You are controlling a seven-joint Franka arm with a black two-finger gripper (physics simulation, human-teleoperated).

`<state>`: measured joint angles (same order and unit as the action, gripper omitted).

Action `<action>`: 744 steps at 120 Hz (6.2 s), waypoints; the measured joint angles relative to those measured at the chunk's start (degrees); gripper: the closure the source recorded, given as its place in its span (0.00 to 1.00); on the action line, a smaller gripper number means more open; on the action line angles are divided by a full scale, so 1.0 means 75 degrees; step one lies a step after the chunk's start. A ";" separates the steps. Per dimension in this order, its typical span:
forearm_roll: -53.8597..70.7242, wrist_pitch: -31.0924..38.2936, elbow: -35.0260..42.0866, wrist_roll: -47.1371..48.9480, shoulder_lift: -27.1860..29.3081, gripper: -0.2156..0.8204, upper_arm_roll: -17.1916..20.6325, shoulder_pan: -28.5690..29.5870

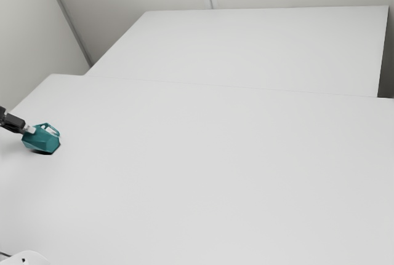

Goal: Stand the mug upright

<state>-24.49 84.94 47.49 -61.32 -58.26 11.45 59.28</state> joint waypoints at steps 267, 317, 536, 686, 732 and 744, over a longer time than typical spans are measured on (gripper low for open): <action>0.1999 0.2839 0.7486 0.0651 0.5937 0.97 0.2443 0.0034; 0.2369 0.4374 0.9240 0.2609 0.7550 0.97 0.4241 -0.0030; 0.2591 0.6012 1.1005 0.6923 0.7545 0.96 0.6249 -0.0280; 0.2356 0.5058 1.0532 0.7104 0.8635 0.22 0.6415 -0.0598; 0.2066 0.3410 0.7842 0.7216 0.8597 0.21 0.6401 -0.0559; 0.2083 0.2842 0.7164 0.7329 0.8533 0.21 0.6427 -0.0588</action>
<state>-8.87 106.25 101.22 -6.36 5.73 59.65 54.87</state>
